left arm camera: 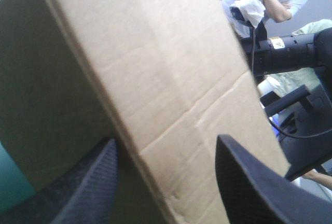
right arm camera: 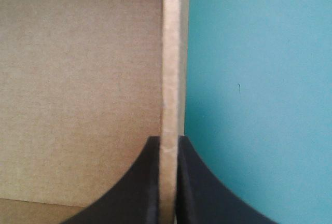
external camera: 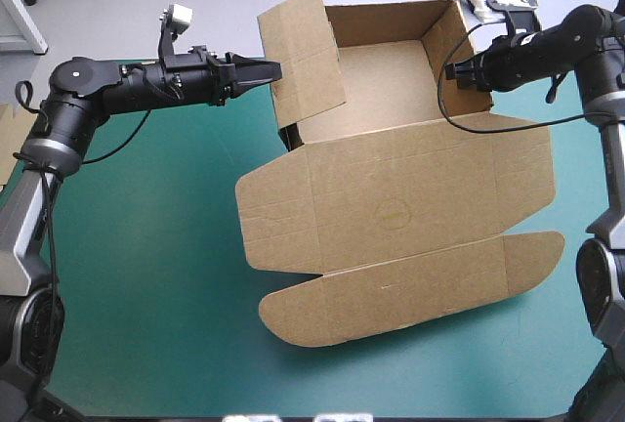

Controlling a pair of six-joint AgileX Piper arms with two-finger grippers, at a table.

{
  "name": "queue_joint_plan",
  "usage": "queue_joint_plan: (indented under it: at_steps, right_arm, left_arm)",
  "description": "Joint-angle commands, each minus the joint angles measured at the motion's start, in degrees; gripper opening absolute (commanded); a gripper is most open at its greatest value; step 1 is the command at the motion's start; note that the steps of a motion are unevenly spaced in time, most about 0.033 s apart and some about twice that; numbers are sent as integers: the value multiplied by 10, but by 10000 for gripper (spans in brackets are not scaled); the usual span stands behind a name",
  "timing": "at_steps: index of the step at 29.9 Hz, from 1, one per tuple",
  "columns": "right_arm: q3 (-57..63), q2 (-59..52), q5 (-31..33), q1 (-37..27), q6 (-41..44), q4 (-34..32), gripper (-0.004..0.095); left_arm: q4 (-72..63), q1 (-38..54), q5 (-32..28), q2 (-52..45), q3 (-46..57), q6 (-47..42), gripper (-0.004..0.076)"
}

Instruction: Fold the box

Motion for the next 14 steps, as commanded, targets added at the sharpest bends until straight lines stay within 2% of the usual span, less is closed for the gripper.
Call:
queue_joint_plan:
  at_steps: [1,6,14]
  right_arm:
    - [-16,-30,-27,12,13,6,-11]
    - [-16,-30,-28,13,17,8,-11]
    - [-16,-30,-27,15,17,12,-11]
  left_arm:
    - [5,-6,-8,-24,-45,-35,409]
    - [61,-6,6,-24,-57,-63,409]
    - [35,-22,13,-24,-69,-64,408]
